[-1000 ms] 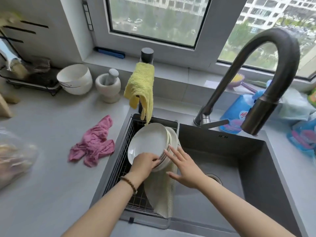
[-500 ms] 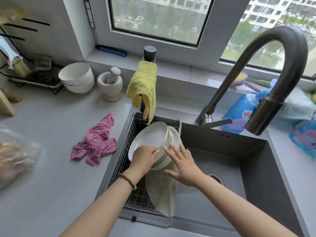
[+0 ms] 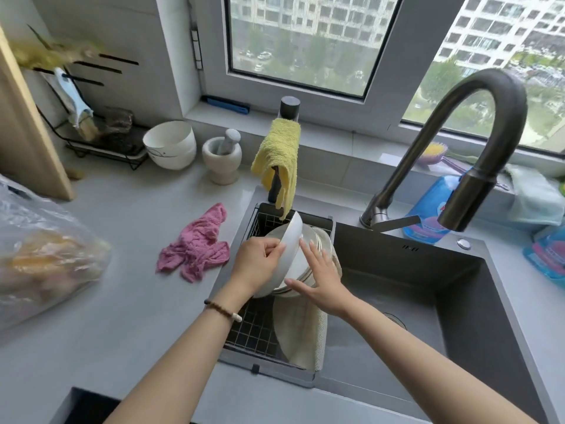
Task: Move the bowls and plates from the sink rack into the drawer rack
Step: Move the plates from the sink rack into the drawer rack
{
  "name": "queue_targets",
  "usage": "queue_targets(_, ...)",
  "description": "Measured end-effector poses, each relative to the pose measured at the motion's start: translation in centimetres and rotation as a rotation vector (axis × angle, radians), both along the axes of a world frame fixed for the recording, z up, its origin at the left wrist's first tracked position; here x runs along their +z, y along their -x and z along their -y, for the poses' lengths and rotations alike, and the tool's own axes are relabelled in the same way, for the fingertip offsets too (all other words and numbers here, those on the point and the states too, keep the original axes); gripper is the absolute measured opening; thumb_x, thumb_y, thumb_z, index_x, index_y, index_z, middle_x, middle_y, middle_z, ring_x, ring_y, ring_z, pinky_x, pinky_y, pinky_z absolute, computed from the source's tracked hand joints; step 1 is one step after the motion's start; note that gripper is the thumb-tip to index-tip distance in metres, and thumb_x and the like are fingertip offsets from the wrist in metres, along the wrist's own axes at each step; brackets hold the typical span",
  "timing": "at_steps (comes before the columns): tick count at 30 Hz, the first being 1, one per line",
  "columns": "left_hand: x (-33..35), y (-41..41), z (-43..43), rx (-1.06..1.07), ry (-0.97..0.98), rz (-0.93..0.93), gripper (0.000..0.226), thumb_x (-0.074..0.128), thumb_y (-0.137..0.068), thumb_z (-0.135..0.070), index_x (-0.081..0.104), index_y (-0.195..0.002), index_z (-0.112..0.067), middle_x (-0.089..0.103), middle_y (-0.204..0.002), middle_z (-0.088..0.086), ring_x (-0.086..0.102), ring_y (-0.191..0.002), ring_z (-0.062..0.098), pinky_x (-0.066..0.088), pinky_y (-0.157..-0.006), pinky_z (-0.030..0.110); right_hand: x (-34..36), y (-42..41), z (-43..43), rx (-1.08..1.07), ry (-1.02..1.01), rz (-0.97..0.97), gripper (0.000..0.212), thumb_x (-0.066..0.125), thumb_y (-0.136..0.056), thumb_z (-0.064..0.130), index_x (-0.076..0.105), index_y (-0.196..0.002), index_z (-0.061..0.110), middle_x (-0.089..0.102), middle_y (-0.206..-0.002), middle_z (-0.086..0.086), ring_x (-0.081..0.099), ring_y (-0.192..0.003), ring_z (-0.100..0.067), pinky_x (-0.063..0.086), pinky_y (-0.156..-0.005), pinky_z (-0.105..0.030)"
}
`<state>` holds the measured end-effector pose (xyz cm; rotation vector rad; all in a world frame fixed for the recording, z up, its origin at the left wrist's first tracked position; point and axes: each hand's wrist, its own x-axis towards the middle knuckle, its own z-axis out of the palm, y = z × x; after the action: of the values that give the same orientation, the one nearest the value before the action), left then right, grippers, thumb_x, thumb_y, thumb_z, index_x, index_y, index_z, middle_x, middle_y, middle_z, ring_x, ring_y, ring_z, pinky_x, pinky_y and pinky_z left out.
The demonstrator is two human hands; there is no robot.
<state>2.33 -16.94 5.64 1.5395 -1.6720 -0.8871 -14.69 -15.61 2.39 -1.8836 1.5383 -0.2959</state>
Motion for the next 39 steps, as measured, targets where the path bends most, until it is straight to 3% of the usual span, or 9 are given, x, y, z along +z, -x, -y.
queue_targets(4, 2.5, -0.8, -3.7, 0.102, -0.038, -0.226, 0.020, 0.058, -0.091, -0.023, 0.073, -0.096, -0.009, 0.074, -0.087, 0.005, 0.070, -0.083, 0.018, 0.058, -0.077, 0.037, 2.3, -1.8, -2.7, 0.000, -0.102, 0.391, 0.102, 0.070, -0.084, 0.034, -0.005, -0.152, 0.034, -0.005, -0.156, 0.019, 0.017, -0.137, 0.008, 0.021, -0.113, -0.015)
queue_targets(8, 5.0, -1.5, -9.9, 0.166, -0.061, -0.470, 0.016, 0.057, -0.092, -0.018, 0.072, -0.088, -0.018, 0.075, -0.087, 0.005, 0.070, -0.088, 0.023, 0.057, -0.082, 0.034, 3.1, -3.5, -7.1, 0.029, -0.105, 0.566, 0.118, 0.078, -0.071, 0.051, -0.010, -0.150, 0.043, -0.003, -0.160, 0.017, 0.009, -0.147, -0.005, 0.018, -0.121, -0.043)
queue_targets(11, 6.2, -1.6, -15.9, 0.254, -0.039, -0.568, 0.015, 0.058, -0.091, -0.017, 0.072, -0.086, -0.021, 0.075, -0.086, 0.003, 0.070, -0.085, 0.019, 0.057, -0.082, 0.033, 3.8, -4.5, -11.5, 0.111, -0.070, 0.629, 0.122, 0.080, -0.062, 0.060, -0.003, -0.150, 0.043, 0.009, -0.161, 0.014, 0.017, -0.146, -0.004, 0.023, -0.120, -0.045)
queue_targets(16, 7.9, -2.5, -28.6, 0.414, 0.031, -0.594, 0.012, 0.060, -0.089, -0.022, 0.071, -0.093, -0.021, 0.076, -0.086, -0.004, 0.071, -0.084, 0.015, 0.058, -0.073, 0.027, 5.6, -6.7, -21.4, 0.343, -0.077, 0.737, 0.122, 0.081, -0.065, 0.056, -0.004, -0.151, 0.042, 0.008, -0.161, 0.015, 0.015, -0.147, -0.006, 0.024, -0.119, -0.049)
queue_targets(22, 10.6, -4.6, -45.8, 0.667, 0.110, -0.596, 0.014, 0.059, -0.089, -0.020, 0.070, -0.099, -0.019, 0.075, -0.090, -0.008, 0.070, -0.089, 0.010, 0.057, -0.083, 0.030, 7.9, -11.2, -35.5, 0.632, -0.157, 0.783, 0.116, 0.078, -0.072, 0.050, -0.008, -0.151, 0.041, 0.016, -0.159, 0.013, 0.024, -0.144, -0.005, 0.034, -0.114, -0.047)
queue_targets(26, 11.8, -7.1, -57.2, 0.860, 0.135, -0.554, 0.019, 0.060, -0.089, -0.022, 0.070, -0.103, -0.014, 0.074, -0.100, 0.004, 0.069, -0.096, 0.019, 0.054, -0.089, 0.037, 9.3, -15.4, -45.4, 0.814, -0.215, 0.808, 0.114, 0.076, -0.076, 0.046, -0.009, -0.152, 0.034, 0.014, -0.160, 0.011, 0.024, -0.145, -0.006, 0.031, -0.117, -0.044)
queue_targets(29, 12.1, -8.8, -65.1, 0.949, 0.151, -0.549, 0.017, 0.060, -0.089, -0.022, 0.071, -0.102, -0.017, 0.075, -0.096, 0.002, 0.071, -0.091, 0.018, 0.056, -0.083, 0.034, 9.4, -18.4, -52.5, 0.912, -0.284, 0.800, 0.108, 0.075, -0.079, 0.039, -0.003, -0.153, 0.031, 0.024, -0.157, 0.008, 0.031, -0.142, -0.006, 0.030, -0.116, -0.037)
queue_targets(32, 11.5, -10.6, -72.9, 1.020, 0.152, -0.548, 0.020, 0.061, -0.088, -0.017, 0.069, -0.107, -0.015, 0.075, -0.097, 0.001, 0.071, -0.092, 0.017, 0.057, -0.080, 0.030, 8.6, -21.1, -59.5, 0.996, -0.341, 0.794, 0.107, 0.076, -0.079, 0.037, -0.001, -0.152, 0.033, 0.029, -0.155, 0.004, 0.038, -0.139, -0.013, 0.037, -0.113, -0.043)
queue_targets(39, 7.3, -15.3, -91.1, 1.219, 0.143, -0.674, 0.021, 0.061, -0.087, -0.014, 0.068, -0.107, -0.014, 0.075, -0.096, 0.001, 0.071, -0.089, 0.017, 0.058, -0.070, 0.024, 5.3, -27.1, -76.2, 1.158, -0.441, 0.686, 0.112, 0.075, -0.073, 0.050, -0.007, -0.148, 0.045, 0.013, -0.158, 0.021, 0.026, -0.144, -0.008, 0.034, -0.115, -0.044)
